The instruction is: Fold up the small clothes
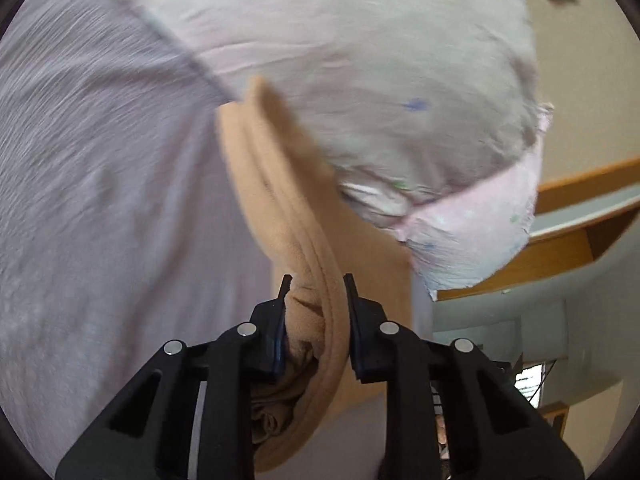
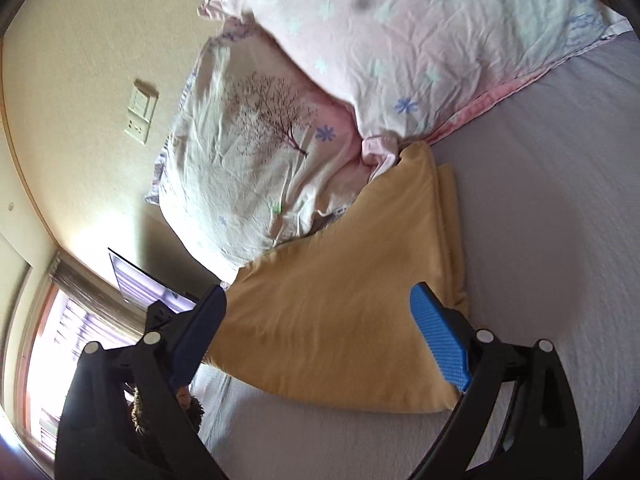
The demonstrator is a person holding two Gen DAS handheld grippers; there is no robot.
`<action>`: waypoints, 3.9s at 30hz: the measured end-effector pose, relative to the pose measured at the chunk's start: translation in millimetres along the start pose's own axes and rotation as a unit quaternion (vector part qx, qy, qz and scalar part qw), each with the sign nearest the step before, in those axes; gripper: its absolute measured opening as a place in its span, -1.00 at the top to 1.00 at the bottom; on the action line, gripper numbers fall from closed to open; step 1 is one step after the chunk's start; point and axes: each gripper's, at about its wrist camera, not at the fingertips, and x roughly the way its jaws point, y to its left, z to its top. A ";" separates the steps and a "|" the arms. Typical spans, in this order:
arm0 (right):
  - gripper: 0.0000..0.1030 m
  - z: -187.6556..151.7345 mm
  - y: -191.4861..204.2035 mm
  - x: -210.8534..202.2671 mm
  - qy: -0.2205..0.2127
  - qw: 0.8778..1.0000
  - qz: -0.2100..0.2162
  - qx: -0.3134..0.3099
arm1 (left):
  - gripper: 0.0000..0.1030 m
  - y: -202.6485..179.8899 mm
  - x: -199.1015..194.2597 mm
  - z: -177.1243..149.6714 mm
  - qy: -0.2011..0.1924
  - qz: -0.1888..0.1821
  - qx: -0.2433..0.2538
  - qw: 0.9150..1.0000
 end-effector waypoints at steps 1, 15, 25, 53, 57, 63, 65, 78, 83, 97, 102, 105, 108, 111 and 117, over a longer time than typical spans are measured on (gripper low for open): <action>-0.81 0.1 -1.0 -4.0 -0.006 1.000 0.002 0.002 | 0.54 -19.2 2.5 -1.2 0.000 -0.004 0.016 1.000; -0.81 -4.7 -35.8 -48.6 -0.039 0.999 -0.021 0.030 | 0.21 -174.2 240.6 -105.1 0.223 -0.114 0.071 0.965; -0.53 -20.1 -13.4 -41.8 -0.006 0.999 -0.027 -0.029 | -0.51 -141.9 134.9 -73.8 0.080 0.001 0.178 0.981; 0.67 72.3 -52.7 72.0 0.055 0.984 -0.171 -0.015 | -0.49 -79.7 139.2 -95.8 0.118 0.001 0.178 0.977; 0.92 75.6 -52.8 59.7 -0.014 0.984 -0.176 -0.028 | -0.49 -82.0 150.9 -90.3 0.115 0.012 0.180 0.977; -0.71 66.4 -76.4 39.7 0.042 0.985 -0.153 0.064 | -0.49 -73.7 169.4 -81.4 0.130 0.013 0.159 0.979; -0.78 48.6 -75.9 21.2 0.046 0.991 -0.100 0.073 | -0.49 -73.5 171.4 -79.3 0.131 0.001 0.153 0.979; 0.57 -16.5 -54.7 23.7 0.097 0.994 -0.009 0.041 | 0.44 -68.4 175.9 -92.2 0.124 -0.030 0.131 0.983; 0.59 -30.3 7.3 25.6 0.096 0.994 0.020 -0.040 | 0.47 -60.1 112.6 -98.7 0.073 -0.048 0.159 0.983; -0.59 -69.3 74.9 -7.3 0.045 0.993 0.063 -0.085 | -0.38 -62.4 18.7 -150.6 -0.014 0.023 0.281 0.959; -0.59 -82.7 62.7 50.4 0.115 0.992 0.035 -0.036 | -0.62 -68.6 61.8 -154.7 0.025 0.049 0.281 0.958; -0.41 -92.4 35.8 47.9 0.123 0.992 0.029 0.022 | -0.62 -62.4 71.1 -157.3 0.033 0.067 0.281 0.957; -0.80 -101.8 56.4 13.0 0.085 0.995 -0.034 -0.040 | -0.76 -69.7 48.1 -176.2 0.005 0.100 0.321 0.942; -0.96 -124.2 81.4 -8.0 0.042 0.983 -0.117 -0.133 | -0.97 -70.0 24.1 -205.0 -0.056 0.193 0.364 0.909; -0.96 -194.7 102.2 -9.1 0.038 0.937 -0.245 -0.248 | -0.97 -46.1 27.7 -232.5 -0.057 0.291 0.354 0.887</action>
